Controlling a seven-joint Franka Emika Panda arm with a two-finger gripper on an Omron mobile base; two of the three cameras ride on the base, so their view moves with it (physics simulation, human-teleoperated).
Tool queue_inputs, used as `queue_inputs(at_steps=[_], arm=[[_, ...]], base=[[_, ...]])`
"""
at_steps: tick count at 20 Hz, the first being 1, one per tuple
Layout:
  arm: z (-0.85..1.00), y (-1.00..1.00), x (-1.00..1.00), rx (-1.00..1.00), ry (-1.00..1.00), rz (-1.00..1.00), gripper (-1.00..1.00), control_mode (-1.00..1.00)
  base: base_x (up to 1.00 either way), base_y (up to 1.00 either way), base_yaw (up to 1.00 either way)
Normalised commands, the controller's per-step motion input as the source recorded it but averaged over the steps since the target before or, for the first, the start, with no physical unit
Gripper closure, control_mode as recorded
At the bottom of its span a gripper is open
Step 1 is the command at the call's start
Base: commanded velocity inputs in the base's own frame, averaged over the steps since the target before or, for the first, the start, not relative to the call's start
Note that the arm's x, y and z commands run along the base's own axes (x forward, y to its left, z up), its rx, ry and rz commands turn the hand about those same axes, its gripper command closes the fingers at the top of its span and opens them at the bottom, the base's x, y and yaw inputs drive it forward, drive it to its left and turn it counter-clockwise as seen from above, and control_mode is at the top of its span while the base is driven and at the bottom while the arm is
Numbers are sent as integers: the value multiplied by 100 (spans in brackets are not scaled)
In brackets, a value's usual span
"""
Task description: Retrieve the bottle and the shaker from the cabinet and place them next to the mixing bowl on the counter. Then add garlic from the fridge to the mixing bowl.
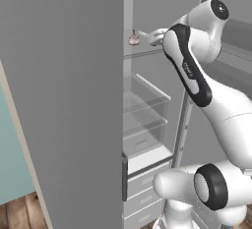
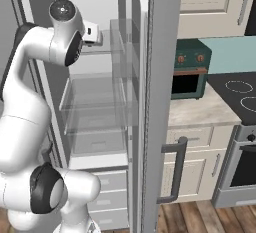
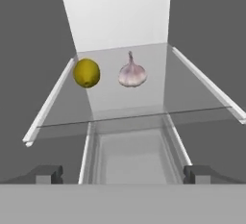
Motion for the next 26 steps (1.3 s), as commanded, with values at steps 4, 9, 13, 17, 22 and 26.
queue_inputs(at_steps=[4,9,13,17,22,26], arm=[[-5,17,58,-8,5,-2,-100,-100],[0,0,63,-4,6,-3,-100,-100],[0,-4,51,0,6,0,-100,-100],[-1,0,38,0,3,0,-100,-100],[-17,0,44,0,3,0,-100,-100],[-23,5,52,0,4,0,-100,-100]], base=[[0,0,0],[0,0,0],[0,0,0],[0,0,0],[0,0,0],[0,0,0]])
